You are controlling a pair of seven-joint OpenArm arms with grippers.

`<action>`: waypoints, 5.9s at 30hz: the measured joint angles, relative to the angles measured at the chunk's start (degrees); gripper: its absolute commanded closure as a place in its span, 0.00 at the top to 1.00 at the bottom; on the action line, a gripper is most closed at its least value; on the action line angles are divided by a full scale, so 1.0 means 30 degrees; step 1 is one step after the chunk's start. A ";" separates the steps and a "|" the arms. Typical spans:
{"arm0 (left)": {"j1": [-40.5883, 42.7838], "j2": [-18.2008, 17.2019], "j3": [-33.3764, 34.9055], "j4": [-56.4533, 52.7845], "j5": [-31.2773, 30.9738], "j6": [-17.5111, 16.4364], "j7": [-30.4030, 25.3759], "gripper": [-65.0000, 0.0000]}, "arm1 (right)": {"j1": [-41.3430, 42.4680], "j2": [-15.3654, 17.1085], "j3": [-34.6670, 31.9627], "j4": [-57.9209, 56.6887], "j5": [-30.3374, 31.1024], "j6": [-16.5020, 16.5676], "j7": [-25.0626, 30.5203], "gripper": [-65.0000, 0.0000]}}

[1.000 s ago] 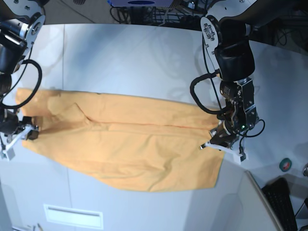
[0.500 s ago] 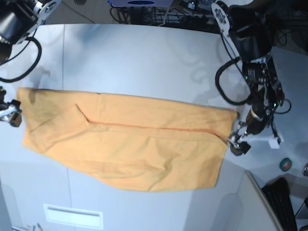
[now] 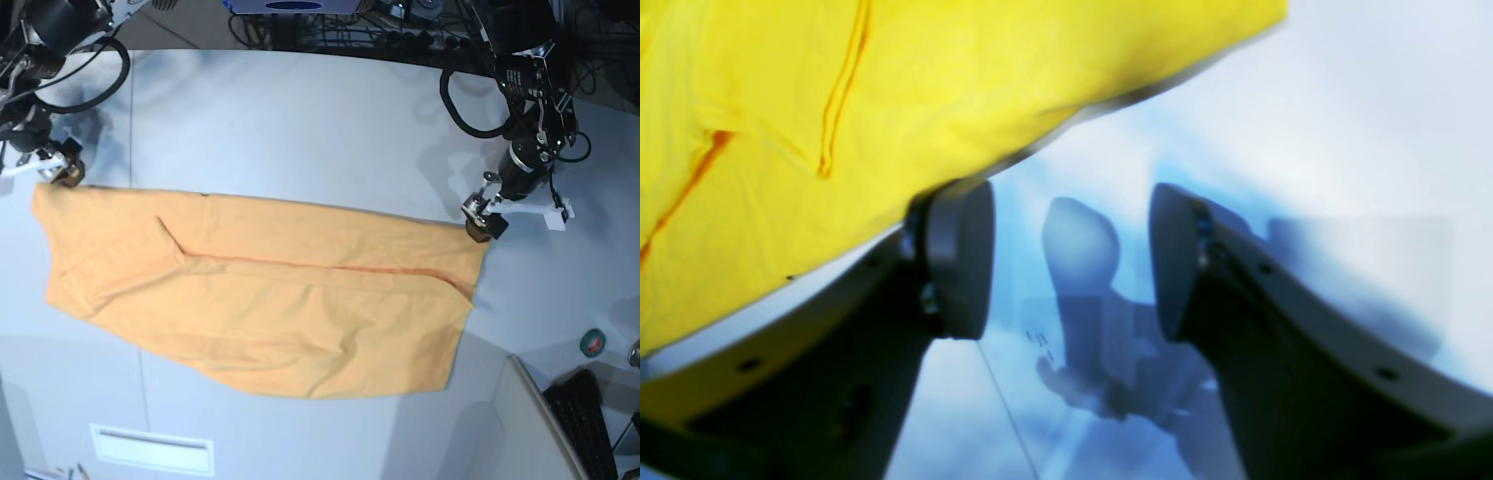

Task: Layout the t-shirt on the table in an organized manner, then fold the t-shirt properly
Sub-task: 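Release and regrasp the folded edge corners with both grippers, then lift the shirt with both grippers, flap it and lay it flat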

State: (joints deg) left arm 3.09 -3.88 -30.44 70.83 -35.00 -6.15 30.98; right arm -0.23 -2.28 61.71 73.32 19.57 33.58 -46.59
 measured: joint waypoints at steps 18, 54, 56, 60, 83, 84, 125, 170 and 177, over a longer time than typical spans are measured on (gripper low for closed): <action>-0.3169 -0.0306 0.0182 -0.4073 -0.0204 -0.0503 -0.0816 0.87 | 0.1814 -0.0284 0.3111 -0.1661 -0.0117 -0.0036 0.0255 0.45; -0.3140 -0.0459 0.0182 -0.4277 -0.0080 -0.0226 -0.0189 0.41 | 0.3351 0.2477 0.5238 -0.8896 0.2718 -0.1923 0.1195 0.45; -0.3140 -0.0459 0.0182 -0.4277 -0.0080 -0.0226 -0.0182 0.41 | 0.3322 0.2266 0.5289 -0.8888 0.2725 -0.1945 0.1785 0.46; -0.3140 -0.0459 0.0182 -0.4277 -0.0080 -0.0226 -0.0182 0.41 | 0.3388 0.2178 0.5289 -0.8932 0.2696 -0.1945 0.2266 0.45; -0.3140 -0.0459 0.0182 -0.4277 -0.0073 -0.0226 -0.0182 0.41 | 0.4029 0.2229 0.5195 -0.9041 0.1800 -0.2710 0.2543 0.28; -0.3155 -0.0459 0.0182 -0.4328 -0.0080 -0.0226 -0.0189 0.41 | 0.4036 0.2229 0.5180 -0.9085 0.1756 -0.2754 0.2543 0.24; -0.4932 -0.1566 0.5166 0.4211 0.2397 0.2506 0.4605 0.00 | 0.6018 0.2987 -0.2280 0.0233 -0.0204 -0.5683 -0.3891 0.00; -2.3117 -0.1246 1.3406 -0.7067 0.2040 0.2339 0.0131 0.00 | 1.7682 0.8415 -1.1074 0.0146 0.0255 -0.5566 -0.2470 0.00; -1.2400 -0.2463 0.9661 0.2951 0.2098 0.2361 0.4444 0.00 | 0.8276 0.6353 -0.8233 0.9056 0.0124 -0.5442 -0.4918 0.00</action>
State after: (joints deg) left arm -34.11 -11.27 -1.45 79.68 -28.71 0.93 44.31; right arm 24.60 16.78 37.01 100.49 19.94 17.26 -61.34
